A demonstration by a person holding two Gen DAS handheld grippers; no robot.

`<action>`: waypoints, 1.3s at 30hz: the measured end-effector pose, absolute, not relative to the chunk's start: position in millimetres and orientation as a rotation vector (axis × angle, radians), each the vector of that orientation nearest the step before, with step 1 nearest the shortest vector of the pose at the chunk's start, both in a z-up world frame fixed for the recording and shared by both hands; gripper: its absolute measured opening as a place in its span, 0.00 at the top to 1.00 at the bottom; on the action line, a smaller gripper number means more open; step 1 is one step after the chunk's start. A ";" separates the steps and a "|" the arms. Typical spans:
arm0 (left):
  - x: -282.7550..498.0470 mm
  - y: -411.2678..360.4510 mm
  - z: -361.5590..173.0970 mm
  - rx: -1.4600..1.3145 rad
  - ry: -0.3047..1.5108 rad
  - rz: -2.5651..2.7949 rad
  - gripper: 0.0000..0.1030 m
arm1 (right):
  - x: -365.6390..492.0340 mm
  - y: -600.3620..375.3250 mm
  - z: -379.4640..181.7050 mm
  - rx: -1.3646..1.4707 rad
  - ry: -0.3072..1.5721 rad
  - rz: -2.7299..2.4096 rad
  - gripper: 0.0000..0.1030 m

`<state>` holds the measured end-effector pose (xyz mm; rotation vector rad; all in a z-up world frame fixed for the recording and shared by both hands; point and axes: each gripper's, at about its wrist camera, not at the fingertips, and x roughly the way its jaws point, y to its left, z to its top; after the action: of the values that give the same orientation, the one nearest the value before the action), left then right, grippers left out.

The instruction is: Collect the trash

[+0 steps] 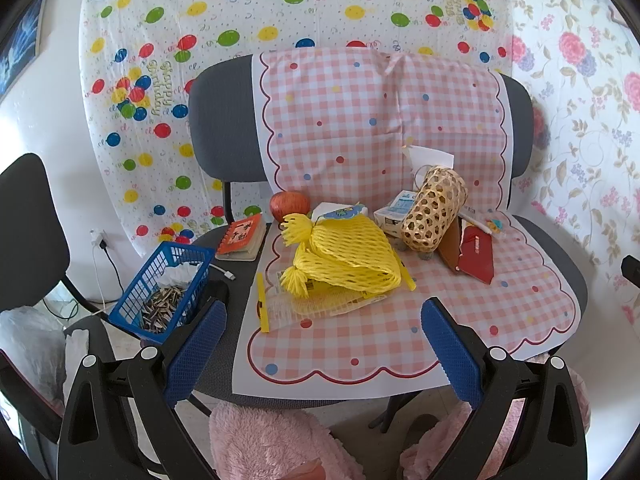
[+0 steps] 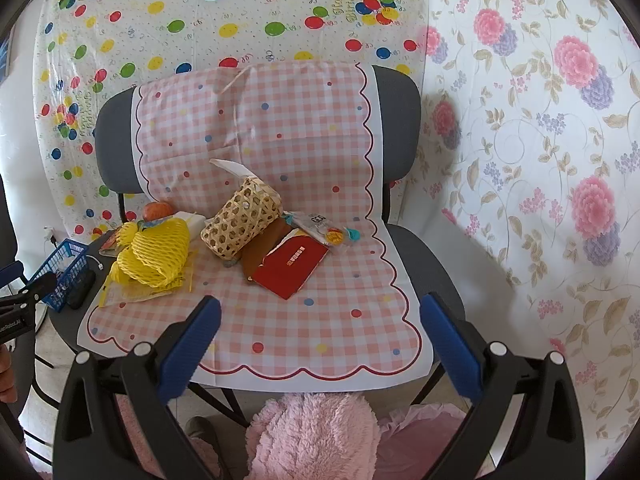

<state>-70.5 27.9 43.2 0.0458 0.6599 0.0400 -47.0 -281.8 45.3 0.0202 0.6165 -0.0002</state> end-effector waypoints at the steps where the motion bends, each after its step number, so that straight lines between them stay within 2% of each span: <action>1: -70.3 28.0 43.2 0.046 0.660 0.040 0.06 | -47.6 -282.7 45.3 0.023 0.613 0.001 0.06; 11: -71.3 29.1 37.3 0.045 0.670 0.041 0.06 | -43.5 -282.3 35.6 -0.003 0.649 -0.001 0.06; 22: -44.6 43.5 6.7 -0.008 0.757 0.024 0.07 | -21.9 -279.8 17.1 0.151 0.677 0.094 0.06; 39: 16.6 39.9 -32.7 0.006 0.850 0.006 0.07 | 50.6 -252.3 -25.5 0.009 0.692 0.140 0.06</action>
<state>16.6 39.9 -32.7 0.0064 0.8500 0.0065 50.6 -252.3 -25.5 0.0093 0.6925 0.1401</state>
